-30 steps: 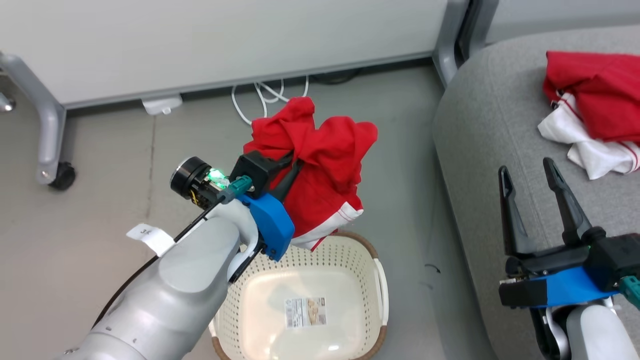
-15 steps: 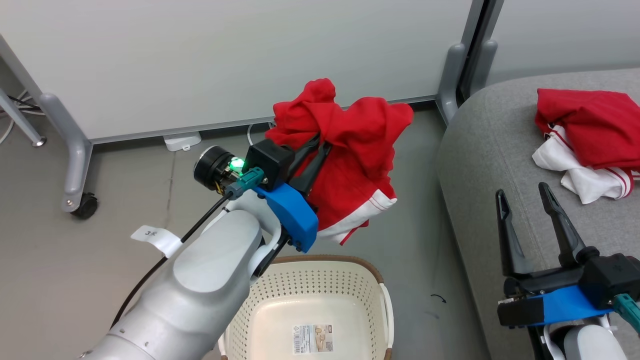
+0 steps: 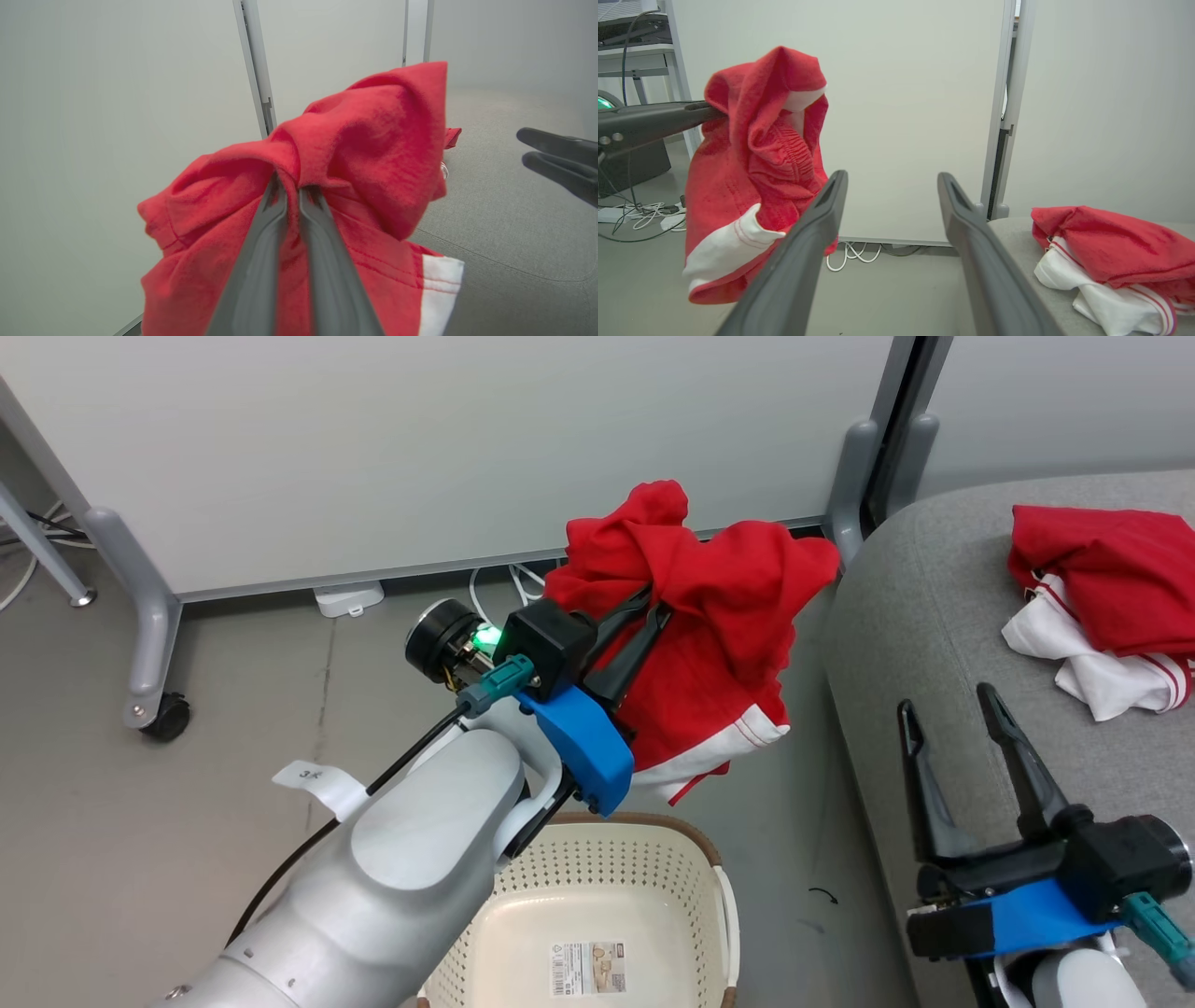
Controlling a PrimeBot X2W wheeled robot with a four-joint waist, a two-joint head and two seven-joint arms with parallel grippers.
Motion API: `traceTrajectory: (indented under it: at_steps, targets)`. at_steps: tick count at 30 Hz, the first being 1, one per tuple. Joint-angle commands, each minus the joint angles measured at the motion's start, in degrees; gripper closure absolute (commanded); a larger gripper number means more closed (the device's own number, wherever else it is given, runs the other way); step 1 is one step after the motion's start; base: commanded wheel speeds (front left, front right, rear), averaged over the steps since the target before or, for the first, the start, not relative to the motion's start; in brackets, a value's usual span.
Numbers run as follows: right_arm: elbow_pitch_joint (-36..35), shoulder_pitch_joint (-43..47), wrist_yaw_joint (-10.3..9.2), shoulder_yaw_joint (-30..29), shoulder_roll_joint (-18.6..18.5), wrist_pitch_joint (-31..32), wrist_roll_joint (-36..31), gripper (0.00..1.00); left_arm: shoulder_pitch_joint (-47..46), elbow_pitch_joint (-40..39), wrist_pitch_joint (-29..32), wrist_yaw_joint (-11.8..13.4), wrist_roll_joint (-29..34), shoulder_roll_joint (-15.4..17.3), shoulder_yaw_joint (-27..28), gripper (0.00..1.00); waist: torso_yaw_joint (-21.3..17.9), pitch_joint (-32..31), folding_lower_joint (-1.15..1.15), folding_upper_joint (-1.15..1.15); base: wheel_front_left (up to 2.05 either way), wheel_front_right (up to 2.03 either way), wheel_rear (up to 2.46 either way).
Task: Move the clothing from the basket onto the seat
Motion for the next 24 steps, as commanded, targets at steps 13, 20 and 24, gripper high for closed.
traceTrajectory:
  at_steps: [13, 20, 24]
  targets:
    - [0.84, -7.88, 0.03, 13.03, -4.45, -0.04, 0.29, 0.0, -1.34, -0.6, -0.13, -0.34, -0.03, -0.29, -1.23, 1.0, 0.95, 0.69, 0.0, -0.01, 0.0, 0.0, 0.0]
    - [8.94, -13.81, 0.03, 16.35, -4.19, -0.04, -1.62, 0.0, -1.48, -0.63, -0.17, -0.35, 0.17, -0.74, -2.06, 1.0, 1.85, 1.09, 0.0, -0.01, 0.0, 0.0, 0.0]
    - [14.04, -16.41, 0.03, 17.62, -3.43, -0.03, -1.82, 0.0, -1.7, -0.68, -0.19, -0.36, 0.27, -1.01, -2.59, 1.0, 2.29, 1.3, 0.0, -0.01, 0.0, 0.0, 0.0]
